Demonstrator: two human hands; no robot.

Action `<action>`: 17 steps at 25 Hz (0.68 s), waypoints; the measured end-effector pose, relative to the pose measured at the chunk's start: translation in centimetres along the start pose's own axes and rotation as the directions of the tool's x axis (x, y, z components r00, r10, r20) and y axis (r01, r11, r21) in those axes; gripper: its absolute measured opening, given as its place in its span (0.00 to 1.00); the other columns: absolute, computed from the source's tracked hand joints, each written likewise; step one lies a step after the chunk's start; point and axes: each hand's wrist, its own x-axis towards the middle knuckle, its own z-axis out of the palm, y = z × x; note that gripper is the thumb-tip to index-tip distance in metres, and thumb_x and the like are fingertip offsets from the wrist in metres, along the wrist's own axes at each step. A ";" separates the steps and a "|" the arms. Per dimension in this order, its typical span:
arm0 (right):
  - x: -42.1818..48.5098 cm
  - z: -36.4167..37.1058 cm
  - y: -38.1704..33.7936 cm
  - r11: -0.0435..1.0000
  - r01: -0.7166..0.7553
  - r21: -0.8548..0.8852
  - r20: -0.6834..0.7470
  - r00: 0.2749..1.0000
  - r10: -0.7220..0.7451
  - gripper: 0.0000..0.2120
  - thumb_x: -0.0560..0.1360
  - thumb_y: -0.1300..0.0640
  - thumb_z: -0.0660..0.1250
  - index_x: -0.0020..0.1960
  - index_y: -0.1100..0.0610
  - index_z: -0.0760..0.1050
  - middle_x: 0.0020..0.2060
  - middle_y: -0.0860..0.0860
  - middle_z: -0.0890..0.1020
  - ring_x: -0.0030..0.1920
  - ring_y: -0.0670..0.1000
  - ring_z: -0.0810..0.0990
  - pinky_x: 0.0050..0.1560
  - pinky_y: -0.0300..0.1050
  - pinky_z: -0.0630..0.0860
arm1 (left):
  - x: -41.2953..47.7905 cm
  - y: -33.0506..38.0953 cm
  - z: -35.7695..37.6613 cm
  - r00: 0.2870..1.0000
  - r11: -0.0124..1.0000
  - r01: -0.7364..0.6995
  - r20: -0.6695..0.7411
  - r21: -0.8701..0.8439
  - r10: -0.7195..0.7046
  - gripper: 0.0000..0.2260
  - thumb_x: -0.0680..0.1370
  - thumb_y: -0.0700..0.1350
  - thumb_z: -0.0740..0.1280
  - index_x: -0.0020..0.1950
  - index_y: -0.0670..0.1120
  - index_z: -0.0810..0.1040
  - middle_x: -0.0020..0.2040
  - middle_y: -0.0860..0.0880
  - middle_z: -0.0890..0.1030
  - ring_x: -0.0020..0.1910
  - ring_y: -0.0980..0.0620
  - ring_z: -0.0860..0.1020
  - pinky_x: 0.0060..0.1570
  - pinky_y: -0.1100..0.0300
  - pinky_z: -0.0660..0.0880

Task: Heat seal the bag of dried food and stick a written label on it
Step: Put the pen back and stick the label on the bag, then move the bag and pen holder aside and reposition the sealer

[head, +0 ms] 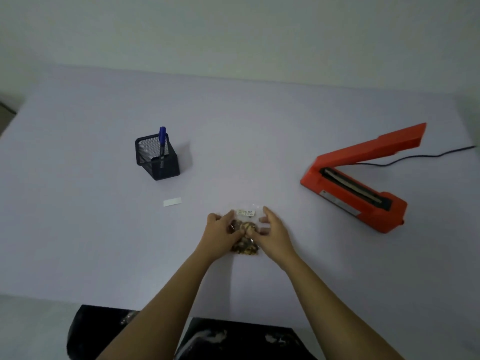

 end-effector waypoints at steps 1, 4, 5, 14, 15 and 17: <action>0.2 0.0 0.0 0.997 -0.007 0.074 -0.022 1.000 0.009 0.35 0.72 0.61 0.71 0.74 0.54 0.57 0.60 0.52 0.72 0.48 0.48 0.77 0.46 0.40 0.77 | 0.3 0.2 -0.1 1.000 1.000 0.010 -0.014 -0.026 -0.011 0.28 0.76 0.49 0.67 0.73 0.46 0.63 0.55 0.47 0.62 0.59 0.48 0.69 0.57 0.67 0.62; 1.7 0.0 -1.0 0.983 0.040 0.177 -0.090 0.996 -0.025 0.31 0.73 0.61 0.70 0.72 0.54 0.62 0.62 0.50 0.73 0.54 0.49 0.76 0.47 0.37 0.76 | 1.9 1.1 -0.9 0.997 0.995 -0.004 -0.077 -0.104 -0.004 0.30 0.76 0.49 0.68 0.74 0.46 0.61 0.56 0.48 0.63 0.57 0.50 0.70 0.62 0.63 0.66; 2.7 0.0 -1.9 0.980 0.072 0.185 -0.106 0.993 -0.053 0.29 0.73 0.61 0.70 0.71 0.53 0.64 0.62 0.49 0.73 0.56 0.49 0.76 0.47 0.38 0.77 | 3.0 1.6 -1.5 0.995 0.992 -0.026 -0.103 -0.122 0.014 0.30 0.76 0.49 0.68 0.74 0.46 0.61 0.56 0.48 0.64 0.56 0.50 0.70 0.62 0.62 0.68; 18.1 -1.5 -11.9 0.947 0.215 0.239 -0.332 0.934 -0.129 0.26 0.74 0.57 0.68 0.70 0.48 0.65 0.62 0.44 0.72 0.59 0.48 0.74 0.55 0.50 0.79 | 19.1 8.2 -8.5 0.956 0.921 -0.227 -0.254 -0.315 0.149 0.30 0.73 0.40 0.70 0.73 0.49 0.63 0.55 0.48 0.71 0.46 0.57 0.75 0.41 0.74 0.74; 20.3 -1.7 -12.8 0.942 0.231 0.242 -0.352 0.926 -0.136 0.26 0.75 0.58 0.68 0.70 0.49 0.65 0.62 0.44 0.72 0.59 0.48 0.74 0.54 0.48 0.79 | 21.4 8.9 -9.0 0.955 0.910 -0.219 -0.270 -0.353 0.125 0.30 0.73 0.40 0.71 0.73 0.48 0.63 0.55 0.48 0.73 0.47 0.56 0.75 0.43 0.70 0.76; 24.4 -2.2 -14.6 0.933 0.235 0.273 -0.365 0.922 -0.125 0.25 0.75 0.60 0.67 0.70 0.50 0.65 0.62 0.44 0.73 0.57 0.45 0.74 0.46 0.36 0.79 | 25.7 10.0 -9.8 0.953 0.898 -0.182 -0.297 -0.401 0.061 0.28 0.73 0.42 0.71 0.71 0.46 0.66 0.54 0.48 0.76 0.49 0.53 0.77 0.49 0.60 0.77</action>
